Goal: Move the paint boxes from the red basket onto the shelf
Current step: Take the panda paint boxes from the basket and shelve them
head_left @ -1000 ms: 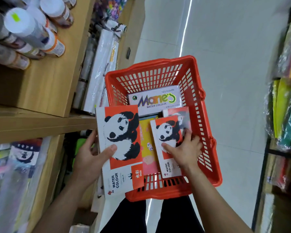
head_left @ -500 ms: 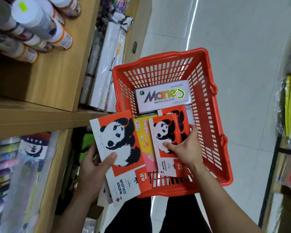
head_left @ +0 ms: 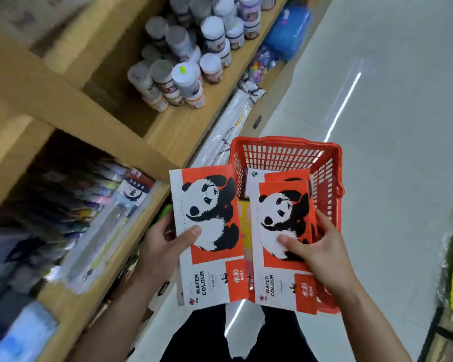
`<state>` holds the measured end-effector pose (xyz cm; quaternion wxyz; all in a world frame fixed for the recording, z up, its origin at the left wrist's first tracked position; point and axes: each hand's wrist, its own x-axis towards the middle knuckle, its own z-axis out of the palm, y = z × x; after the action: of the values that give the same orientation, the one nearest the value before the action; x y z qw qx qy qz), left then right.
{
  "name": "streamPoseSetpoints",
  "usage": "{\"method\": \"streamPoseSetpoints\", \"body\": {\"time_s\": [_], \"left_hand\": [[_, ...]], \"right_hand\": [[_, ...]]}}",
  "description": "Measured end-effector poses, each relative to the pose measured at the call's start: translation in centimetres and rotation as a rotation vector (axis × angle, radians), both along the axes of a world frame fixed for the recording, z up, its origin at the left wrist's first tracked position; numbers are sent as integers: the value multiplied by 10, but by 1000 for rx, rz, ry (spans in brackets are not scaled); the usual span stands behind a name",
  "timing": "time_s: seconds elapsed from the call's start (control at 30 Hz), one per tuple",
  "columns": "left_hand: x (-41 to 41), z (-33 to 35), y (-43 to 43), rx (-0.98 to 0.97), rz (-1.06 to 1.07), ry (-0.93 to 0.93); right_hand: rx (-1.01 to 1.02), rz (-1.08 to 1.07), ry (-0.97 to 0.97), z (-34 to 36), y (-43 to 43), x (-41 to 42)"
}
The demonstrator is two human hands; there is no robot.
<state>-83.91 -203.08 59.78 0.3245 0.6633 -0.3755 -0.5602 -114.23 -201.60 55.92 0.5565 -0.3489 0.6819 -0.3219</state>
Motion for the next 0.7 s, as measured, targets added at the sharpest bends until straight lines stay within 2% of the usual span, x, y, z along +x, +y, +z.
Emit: {"method": "streamPoseSetpoints", "body": {"time_s": [0.33,0.5,0.6,0.7], "left_hand": [[54,172,133,-297,526,4],[108,227,182,-425,772,-16],[143,251,186,-457,833,-18],[179,258,178,-451,887,-31]], "right_hand": [[-226,451,-230,170,-17,95],[-342,611,-315,241,-12,174],[-408,693,-363,281,-25,229],[-332,752,-354,306,-57,288]]}}
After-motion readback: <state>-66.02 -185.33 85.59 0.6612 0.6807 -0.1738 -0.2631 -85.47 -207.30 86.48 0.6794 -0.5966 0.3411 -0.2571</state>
